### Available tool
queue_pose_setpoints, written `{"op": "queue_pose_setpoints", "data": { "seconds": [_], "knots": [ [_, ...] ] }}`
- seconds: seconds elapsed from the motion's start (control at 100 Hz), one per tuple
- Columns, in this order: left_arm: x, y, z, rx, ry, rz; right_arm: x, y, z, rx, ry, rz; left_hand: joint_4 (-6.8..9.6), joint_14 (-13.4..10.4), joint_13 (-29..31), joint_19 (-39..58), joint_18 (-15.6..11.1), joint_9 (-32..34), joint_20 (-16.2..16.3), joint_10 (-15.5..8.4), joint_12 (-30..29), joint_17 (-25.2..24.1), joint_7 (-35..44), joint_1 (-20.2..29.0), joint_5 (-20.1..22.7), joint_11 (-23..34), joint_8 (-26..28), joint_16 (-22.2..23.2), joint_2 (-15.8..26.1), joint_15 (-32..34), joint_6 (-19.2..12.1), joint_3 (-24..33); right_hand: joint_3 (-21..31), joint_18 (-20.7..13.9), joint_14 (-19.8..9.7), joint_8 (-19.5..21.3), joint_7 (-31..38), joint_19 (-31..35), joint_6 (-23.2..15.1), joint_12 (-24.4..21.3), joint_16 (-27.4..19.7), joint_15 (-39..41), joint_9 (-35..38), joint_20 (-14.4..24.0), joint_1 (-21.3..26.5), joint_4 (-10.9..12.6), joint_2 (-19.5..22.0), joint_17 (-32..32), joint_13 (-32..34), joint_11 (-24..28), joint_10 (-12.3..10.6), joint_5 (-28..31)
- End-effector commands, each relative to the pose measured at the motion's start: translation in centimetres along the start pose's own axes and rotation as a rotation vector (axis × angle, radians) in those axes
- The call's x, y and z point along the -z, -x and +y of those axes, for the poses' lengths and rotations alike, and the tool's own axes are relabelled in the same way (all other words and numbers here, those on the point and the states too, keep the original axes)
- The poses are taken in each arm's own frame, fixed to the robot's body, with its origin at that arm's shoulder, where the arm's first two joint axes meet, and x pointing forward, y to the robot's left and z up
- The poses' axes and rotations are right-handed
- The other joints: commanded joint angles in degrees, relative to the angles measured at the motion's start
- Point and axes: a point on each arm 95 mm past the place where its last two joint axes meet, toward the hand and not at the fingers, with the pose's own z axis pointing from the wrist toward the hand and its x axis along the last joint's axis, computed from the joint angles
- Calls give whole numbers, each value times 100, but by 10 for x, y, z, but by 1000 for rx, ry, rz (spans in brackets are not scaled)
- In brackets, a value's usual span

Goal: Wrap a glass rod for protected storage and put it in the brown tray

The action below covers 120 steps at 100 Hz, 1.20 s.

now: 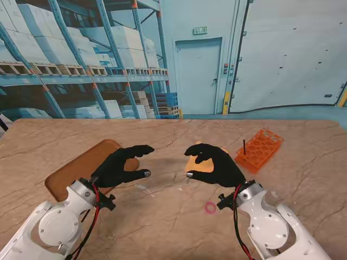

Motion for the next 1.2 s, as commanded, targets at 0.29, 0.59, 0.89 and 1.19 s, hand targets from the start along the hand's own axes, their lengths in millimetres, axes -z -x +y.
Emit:
{"op": "queue_pose_setpoints", "data": {
  "seconds": [0.29,0.59,0.89,1.19],
  "knots": [
    [3,1,4,-5,2,-10,-19,9,-16,247,-65,-28,187,-94,-38,-90,24,64,49,37,-4,1,-171,26,97,-134,23,-28,162,-34,-129,-183,575,77,153,95,96,1491,250,235,386,1245,658,-151,295,76,4,477,688,715,266,737],
    [4,0,4,2,-13,-19,-47,37,-31,521,-130,-154,195,-84,-37,-74,56,75,57,32,2,-7,-147,44,103,-126,43,-22,193,-18,-164,-228,1340,19,202,-509,586,2430,-422,564,722,2298,893,-313,558,-112,-421,657,987,1365,391,830],
    [3,1,4,8,-5,-27,-61,64,-43,727,-227,-270,200,-64,-44,-65,30,67,55,46,0,-2,-136,60,93,-133,58,-19,219,-9,-176,-290,1567,-2,151,-197,13,2733,363,674,752,2648,772,-455,546,177,-527,736,1082,1671,483,697],
    [2,0,4,9,-6,-30,-69,79,-52,844,-260,-333,206,-63,-46,-64,39,68,49,42,0,-5,-138,76,92,-132,61,-19,229,-3,-176,-327,1442,88,173,-243,-83,3024,768,746,748,2914,841,-501,496,116,-650,918,1300,1919,633,814]
  ]
}}
